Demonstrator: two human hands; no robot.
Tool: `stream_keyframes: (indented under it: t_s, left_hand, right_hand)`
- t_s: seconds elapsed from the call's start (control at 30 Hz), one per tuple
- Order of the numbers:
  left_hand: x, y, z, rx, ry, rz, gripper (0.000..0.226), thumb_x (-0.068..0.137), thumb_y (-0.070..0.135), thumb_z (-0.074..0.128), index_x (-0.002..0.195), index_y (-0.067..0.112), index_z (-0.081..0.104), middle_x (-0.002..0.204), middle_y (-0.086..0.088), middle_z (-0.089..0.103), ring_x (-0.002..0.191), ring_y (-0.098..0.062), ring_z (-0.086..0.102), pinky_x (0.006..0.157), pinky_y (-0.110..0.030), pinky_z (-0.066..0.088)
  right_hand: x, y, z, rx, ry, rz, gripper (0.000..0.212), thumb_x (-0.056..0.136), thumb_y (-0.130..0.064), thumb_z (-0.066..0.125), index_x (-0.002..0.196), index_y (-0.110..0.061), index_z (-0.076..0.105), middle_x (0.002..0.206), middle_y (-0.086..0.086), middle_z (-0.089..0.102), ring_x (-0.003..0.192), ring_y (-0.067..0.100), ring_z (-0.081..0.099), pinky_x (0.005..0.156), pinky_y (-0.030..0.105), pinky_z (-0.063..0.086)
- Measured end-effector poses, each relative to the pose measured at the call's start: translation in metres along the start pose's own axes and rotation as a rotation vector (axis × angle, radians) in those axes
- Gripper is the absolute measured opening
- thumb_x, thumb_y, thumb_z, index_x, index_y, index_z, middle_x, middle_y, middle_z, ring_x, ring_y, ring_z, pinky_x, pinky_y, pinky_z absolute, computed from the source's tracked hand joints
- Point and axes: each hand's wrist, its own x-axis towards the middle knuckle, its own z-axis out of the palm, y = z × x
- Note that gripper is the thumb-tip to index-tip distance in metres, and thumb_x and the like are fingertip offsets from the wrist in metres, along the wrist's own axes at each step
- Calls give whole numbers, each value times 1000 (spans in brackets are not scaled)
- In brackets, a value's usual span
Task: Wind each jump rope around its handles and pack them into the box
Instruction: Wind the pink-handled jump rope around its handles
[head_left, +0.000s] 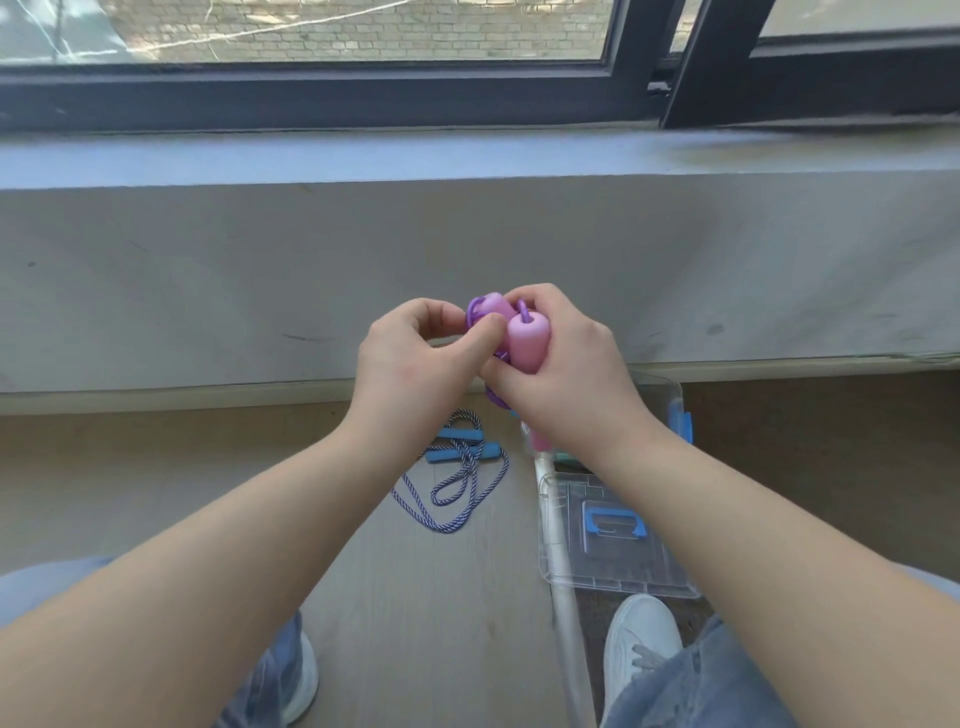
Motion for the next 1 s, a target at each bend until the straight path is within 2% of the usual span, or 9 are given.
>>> stream_keyframes:
  t_s: [0.13,0.3,0.43,0.5,0.57,0.7,0.8,0.9,1.0]
  left_hand:
    - [4,-3,4,-174,-63,-120,16,69,27,67,81,17,65,74,5,66,72,-14,64,86,-46,57]
    - [7,-14,8,-251,-40,-191,29,74,10,64,102,14,65,94,-7,73,84,-19,73,88,-40,60]
    - [7,-17,8,-124,-150,-263,25,90,26,62,97,3,67,91,-13,76,75,-22,77,79,-38,62]
    - [5,-13,7,168,-190,-122,38,95,33,52,78,2,68,72,-5,74,58,-15,73,61,-25,59]
    - [1,-10,5,310,-161,45,41,93,28,48,64,2,62,58,-7,66,45,-12,62,49,-20,45]
    - [-1,-13,-1,390,-95,396,43,86,28,50,52,3,42,48,-18,38,46,-13,29,46,-34,29]
    - [1,-18,-9,590,-125,731,46,90,22,53,52,17,27,46,0,24,48,-18,25,47,-29,21]
    - [6,-29,-8,638,-138,753,46,89,22,55,52,17,27,47,1,26,48,-19,27,48,-31,20]
    - [10,-39,1,509,-111,542,48,89,35,49,50,10,35,50,-3,35,52,-18,34,51,-31,26]
  right_hand:
    - [-3,5,8,-133,22,-168,32,82,-28,68,112,-23,60,99,-7,66,89,21,61,80,39,51]
    - [-3,7,11,-246,102,-228,32,80,-20,63,113,-17,63,97,0,65,85,28,56,79,37,47]
    - [2,7,4,-314,140,-232,33,80,-21,62,112,-17,63,94,1,63,81,27,52,77,33,43]
    - [1,7,3,-360,115,-217,34,81,-22,61,114,-18,62,96,1,62,80,28,51,78,35,44]
    - [0,7,2,-389,94,-166,34,84,-22,62,118,-18,60,104,3,59,82,31,52,81,40,46]
    - [3,5,-3,-377,60,-68,38,89,-25,65,126,-21,54,147,9,32,87,35,55,83,38,47]
    - [4,9,0,-382,-28,-70,40,89,-27,67,126,-19,53,141,5,39,96,36,59,85,37,45]
    - [2,18,7,-387,-128,-17,38,88,-24,65,123,-19,51,127,5,49,100,36,59,84,38,45]
    - [3,26,9,-376,-230,29,36,87,-25,65,121,-22,52,118,4,52,103,32,59,86,37,47]
